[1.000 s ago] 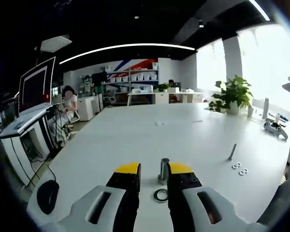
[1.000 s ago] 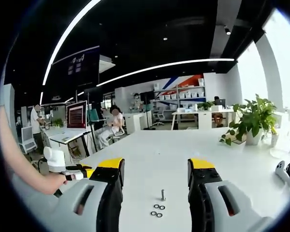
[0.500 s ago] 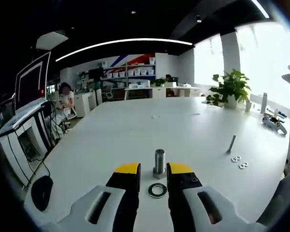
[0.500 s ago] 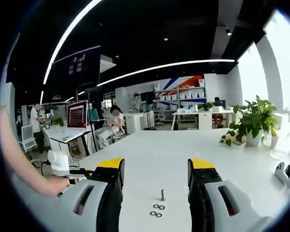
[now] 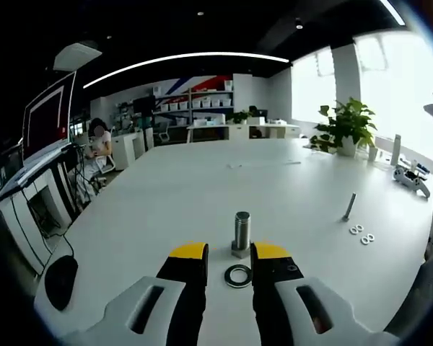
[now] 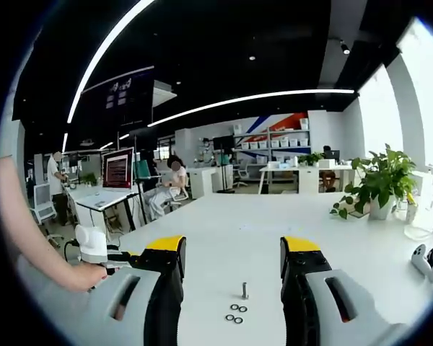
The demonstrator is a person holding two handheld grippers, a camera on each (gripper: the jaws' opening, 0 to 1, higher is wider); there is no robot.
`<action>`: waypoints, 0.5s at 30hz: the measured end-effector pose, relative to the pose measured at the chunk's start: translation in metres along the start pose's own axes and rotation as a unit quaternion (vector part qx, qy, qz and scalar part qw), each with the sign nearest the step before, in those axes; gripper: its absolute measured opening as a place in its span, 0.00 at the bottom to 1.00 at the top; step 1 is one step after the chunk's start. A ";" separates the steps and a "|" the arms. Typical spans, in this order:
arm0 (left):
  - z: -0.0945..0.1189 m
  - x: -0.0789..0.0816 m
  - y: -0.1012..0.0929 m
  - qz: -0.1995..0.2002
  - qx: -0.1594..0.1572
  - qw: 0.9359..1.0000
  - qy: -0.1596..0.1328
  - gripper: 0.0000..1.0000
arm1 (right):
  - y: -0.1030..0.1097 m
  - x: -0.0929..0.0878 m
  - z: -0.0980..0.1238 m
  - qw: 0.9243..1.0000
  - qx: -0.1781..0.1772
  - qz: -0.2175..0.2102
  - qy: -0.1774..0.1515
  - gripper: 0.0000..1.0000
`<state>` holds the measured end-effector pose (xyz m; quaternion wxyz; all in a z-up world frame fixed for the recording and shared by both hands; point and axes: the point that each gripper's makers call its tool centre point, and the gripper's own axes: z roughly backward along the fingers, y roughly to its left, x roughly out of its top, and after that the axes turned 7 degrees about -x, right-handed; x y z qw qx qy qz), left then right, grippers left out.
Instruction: Place the washer onto the threaded stud by aligning its center hole with the stud, sliding it down to the base, and recovering from edge contact or off-axis alignment until the washer reaches the visible bottom stop.
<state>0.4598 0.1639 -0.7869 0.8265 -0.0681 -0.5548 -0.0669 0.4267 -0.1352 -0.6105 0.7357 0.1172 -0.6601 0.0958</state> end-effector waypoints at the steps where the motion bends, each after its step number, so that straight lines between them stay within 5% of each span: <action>1: 0.000 -0.001 0.000 0.001 -0.001 1.000 0.001 0.21 | -0.001 0.000 0.000 1.000 -0.001 -0.002 0.001 0.55; 15: -0.010 -0.020 -0.004 -0.002 -0.003 0.999 0.032 0.22 | -0.003 -0.002 -0.001 1.000 -0.004 -0.003 0.005 0.55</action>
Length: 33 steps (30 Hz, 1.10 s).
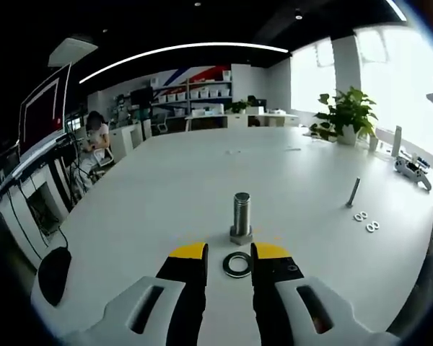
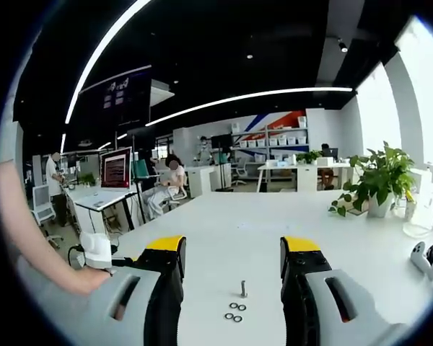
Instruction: Place the washer onto the threaded stud by aligning its center hole with the stud, sliding it down to the base, and recovering from edge contact or off-axis alignment until the washer reaches the visible bottom stop.
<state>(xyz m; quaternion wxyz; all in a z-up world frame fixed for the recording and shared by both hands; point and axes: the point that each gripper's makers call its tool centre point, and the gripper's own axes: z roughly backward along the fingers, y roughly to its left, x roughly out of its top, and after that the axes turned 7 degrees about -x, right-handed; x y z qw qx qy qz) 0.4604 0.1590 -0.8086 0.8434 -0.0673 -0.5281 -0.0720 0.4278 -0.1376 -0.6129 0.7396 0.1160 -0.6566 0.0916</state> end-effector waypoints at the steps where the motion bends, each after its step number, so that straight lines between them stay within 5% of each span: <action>1: -0.001 -0.002 -0.001 -0.002 -0.002 1.000 0.004 0.22 | 0.000 0.000 0.000 1.000 0.000 0.000 0.000 0.55; 14: -0.012 -0.020 -0.005 0.001 -0.005 0.999 0.035 0.22 | 0.001 -0.003 0.000 1.000 0.004 -0.001 0.005 0.55; 33: -0.019 -0.032 -0.002 0.025 0.014 0.999 0.029 0.24 | 0.001 -0.005 -0.001 1.000 0.004 -0.004 0.009 0.55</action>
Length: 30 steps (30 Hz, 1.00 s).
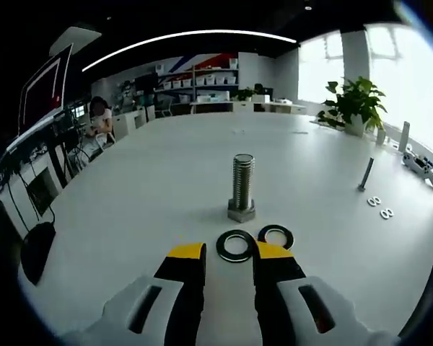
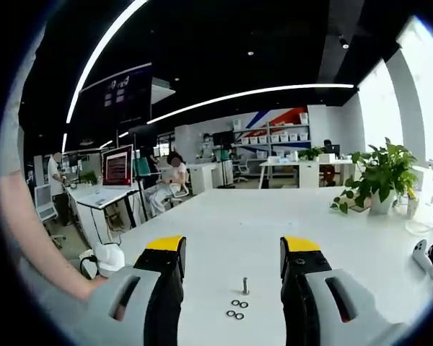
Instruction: Place the washer onto the threaded stud by aligning its center hole with the stud, sliding it down to the base, and recovering from edge contact or off-axis alignment until the washer reaches the visible bottom stop.
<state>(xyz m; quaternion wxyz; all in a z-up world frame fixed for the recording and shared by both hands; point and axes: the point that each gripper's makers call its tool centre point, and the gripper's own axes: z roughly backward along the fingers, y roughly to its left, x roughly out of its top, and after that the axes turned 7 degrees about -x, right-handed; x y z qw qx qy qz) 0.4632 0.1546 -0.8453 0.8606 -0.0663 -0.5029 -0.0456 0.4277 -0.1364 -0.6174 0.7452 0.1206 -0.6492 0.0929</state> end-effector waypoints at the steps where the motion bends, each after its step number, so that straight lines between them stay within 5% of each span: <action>1: -0.001 -0.001 -0.001 -0.001 -0.001 1.000 0.001 0.24 | 0.000 0.000 0.000 1.000 0.000 -0.001 0.000 0.55; 30: -0.012 0.000 0.001 -0.004 0.007 1.000 -0.029 0.25 | -0.004 -0.003 0.001 1.000 -0.007 0.000 0.005 0.55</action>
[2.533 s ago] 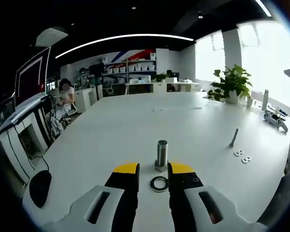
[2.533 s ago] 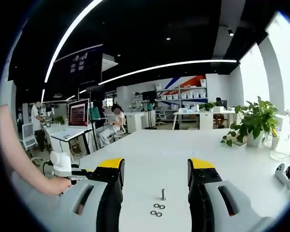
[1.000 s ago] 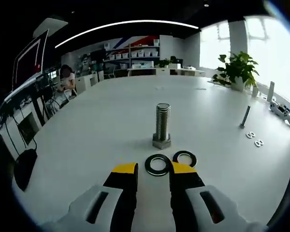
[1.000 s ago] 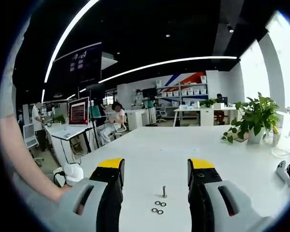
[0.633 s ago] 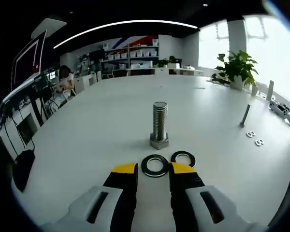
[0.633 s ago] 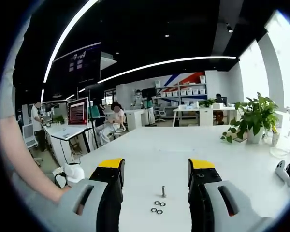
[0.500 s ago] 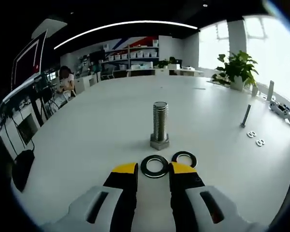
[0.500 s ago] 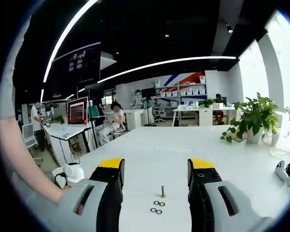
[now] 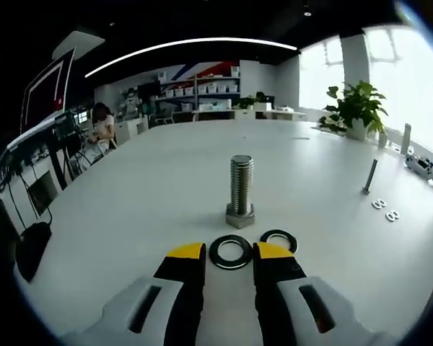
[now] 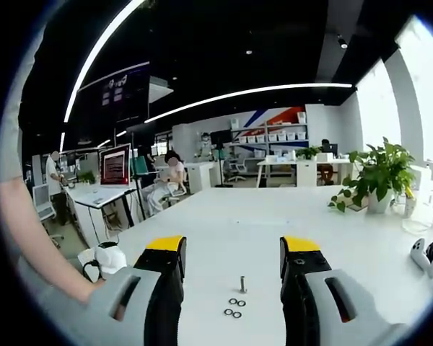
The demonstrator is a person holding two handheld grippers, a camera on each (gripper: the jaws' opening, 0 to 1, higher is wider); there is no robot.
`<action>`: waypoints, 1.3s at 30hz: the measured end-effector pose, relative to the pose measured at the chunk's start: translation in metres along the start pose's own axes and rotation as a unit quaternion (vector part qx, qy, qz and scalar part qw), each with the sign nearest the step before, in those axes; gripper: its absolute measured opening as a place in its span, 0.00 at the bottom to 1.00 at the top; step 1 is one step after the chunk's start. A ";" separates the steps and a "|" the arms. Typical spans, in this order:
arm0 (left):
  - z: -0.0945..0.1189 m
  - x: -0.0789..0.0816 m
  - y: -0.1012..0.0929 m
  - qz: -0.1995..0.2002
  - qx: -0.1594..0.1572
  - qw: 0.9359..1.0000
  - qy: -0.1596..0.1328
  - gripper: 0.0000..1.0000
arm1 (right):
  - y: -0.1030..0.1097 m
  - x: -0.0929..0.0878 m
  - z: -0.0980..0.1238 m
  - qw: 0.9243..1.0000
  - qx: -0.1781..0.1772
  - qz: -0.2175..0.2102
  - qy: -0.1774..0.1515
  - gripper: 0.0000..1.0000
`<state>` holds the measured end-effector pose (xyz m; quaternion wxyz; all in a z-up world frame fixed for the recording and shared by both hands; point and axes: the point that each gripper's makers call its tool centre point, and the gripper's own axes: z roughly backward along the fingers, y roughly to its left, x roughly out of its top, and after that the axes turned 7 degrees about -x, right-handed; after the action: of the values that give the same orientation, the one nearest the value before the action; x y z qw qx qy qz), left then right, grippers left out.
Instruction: Place the washer onto the threaded stud by aligning its center hole with the stud, sliding it down to the base, and recovering from edge contact or off-axis alignment until the washer reaches the visible bottom stop.
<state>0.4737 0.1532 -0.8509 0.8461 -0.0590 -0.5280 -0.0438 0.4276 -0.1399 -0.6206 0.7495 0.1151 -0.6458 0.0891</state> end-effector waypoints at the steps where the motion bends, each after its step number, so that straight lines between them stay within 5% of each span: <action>1: -0.001 0.000 0.000 -0.001 0.001 1.000 0.000 0.24 | 0.000 0.000 0.000 1.000 0.000 0.002 0.000 0.55; 39: -0.007 0.002 0.000 0.000 0.004 1.000 -0.017 0.22 | 0.002 -0.002 -0.001 1.000 0.004 0.000 0.006 0.54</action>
<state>0.4808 0.1521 -0.8523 0.8373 -0.0566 -0.5422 -0.0406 0.4276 -0.1377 -0.6231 0.7529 0.1170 -0.6411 0.0924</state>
